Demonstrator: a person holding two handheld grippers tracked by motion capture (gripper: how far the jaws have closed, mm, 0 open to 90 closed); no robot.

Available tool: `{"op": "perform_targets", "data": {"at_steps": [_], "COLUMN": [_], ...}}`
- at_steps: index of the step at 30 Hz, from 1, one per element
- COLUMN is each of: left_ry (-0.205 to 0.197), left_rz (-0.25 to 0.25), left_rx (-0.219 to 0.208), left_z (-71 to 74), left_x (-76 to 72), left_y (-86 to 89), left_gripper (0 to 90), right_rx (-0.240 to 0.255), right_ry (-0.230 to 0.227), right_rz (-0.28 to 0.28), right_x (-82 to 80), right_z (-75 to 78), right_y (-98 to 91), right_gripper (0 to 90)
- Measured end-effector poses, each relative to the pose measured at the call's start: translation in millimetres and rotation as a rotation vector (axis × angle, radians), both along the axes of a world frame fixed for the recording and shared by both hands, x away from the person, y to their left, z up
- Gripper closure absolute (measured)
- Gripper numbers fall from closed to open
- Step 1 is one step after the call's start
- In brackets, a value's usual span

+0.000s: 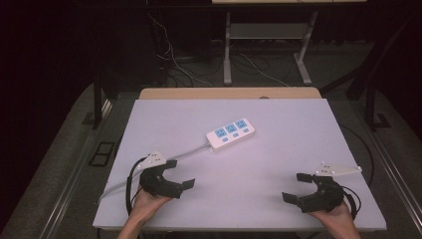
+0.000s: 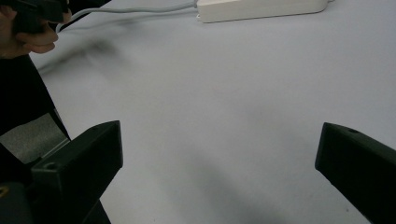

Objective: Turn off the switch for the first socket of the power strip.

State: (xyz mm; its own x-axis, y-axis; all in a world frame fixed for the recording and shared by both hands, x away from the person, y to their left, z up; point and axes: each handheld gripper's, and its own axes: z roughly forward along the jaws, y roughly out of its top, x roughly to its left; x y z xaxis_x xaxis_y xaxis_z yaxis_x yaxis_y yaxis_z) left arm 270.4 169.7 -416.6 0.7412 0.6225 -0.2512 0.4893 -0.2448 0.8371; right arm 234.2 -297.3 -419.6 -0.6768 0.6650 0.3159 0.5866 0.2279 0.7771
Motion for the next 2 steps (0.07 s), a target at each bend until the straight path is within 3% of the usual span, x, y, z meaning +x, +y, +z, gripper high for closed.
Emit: {"op": "perform_targets", "data": {"at_steps": [2], "left_ry": [0.001], "left_rz": [-0.004], "left_rx": [0.004], "left_z": [-1.7], "left_x": [-0.8], "left_y": [-0.3], "left_gripper": [0.0], "right_rx": [0.001], "right_ry": [0.001], "right_rz": [-0.002], "right_x": [0.3], "right_z": [-0.3], "right_y": [-0.4], "right_gripper": [0.6]}}
